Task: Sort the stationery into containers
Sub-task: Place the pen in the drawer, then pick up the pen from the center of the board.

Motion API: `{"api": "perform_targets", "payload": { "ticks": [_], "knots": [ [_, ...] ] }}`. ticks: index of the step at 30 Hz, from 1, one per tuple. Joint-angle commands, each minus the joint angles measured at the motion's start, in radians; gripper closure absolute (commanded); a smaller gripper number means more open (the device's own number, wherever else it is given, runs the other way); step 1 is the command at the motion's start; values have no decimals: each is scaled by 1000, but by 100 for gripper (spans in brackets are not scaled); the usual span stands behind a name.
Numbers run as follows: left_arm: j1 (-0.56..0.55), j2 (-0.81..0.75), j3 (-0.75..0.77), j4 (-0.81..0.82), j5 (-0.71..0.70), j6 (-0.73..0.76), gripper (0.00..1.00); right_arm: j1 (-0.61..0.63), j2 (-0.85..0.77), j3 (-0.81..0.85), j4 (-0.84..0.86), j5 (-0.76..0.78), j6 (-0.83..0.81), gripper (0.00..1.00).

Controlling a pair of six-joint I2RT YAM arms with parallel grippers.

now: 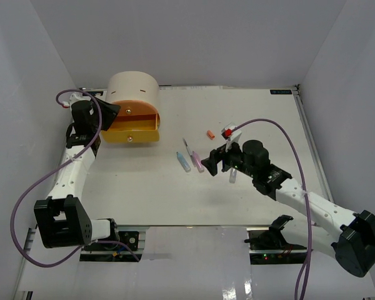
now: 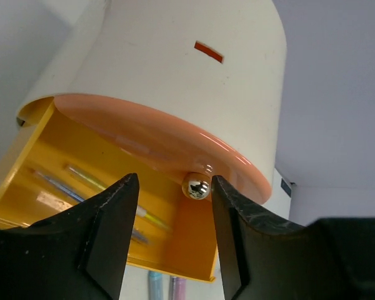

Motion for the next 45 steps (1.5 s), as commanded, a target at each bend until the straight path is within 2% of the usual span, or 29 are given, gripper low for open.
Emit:
{"api": "perform_targets", "payload": {
  "ticks": [1,6,8,9,14,17,19,22,26,45],
  "knots": [
    [10,-2,29,12,-4,18,38,6,41,31,-4,11,-22,8],
    [15,-11,76,-60,-53,90,15,7,148,123,-45,28,-34,0],
    [13,-16,97,-107,-56,127,3,13,209,156,-61,42,-34,5],
    [13,-18,122,-126,-55,171,2,19,234,195,-88,49,-31,9],
    [13,-47,180,-290,-47,327,2,48,415,321,-174,88,-16,21],
    [15,-99,185,-362,-53,415,2,68,510,389,-226,131,13,32],
    [15,-142,180,-405,-50,459,2,79,577,415,-239,146,31,44],
    [10,-189,165,-440,-16,469,2,99,654,462,-265,172,62,55],
    [1,-203,167,-463,37,464,2,117,731,527,-300,214,85,63],
    [-13,-200,171,-468,96,447,2,121,912,588,-348,350,136,68]
  ]
}}
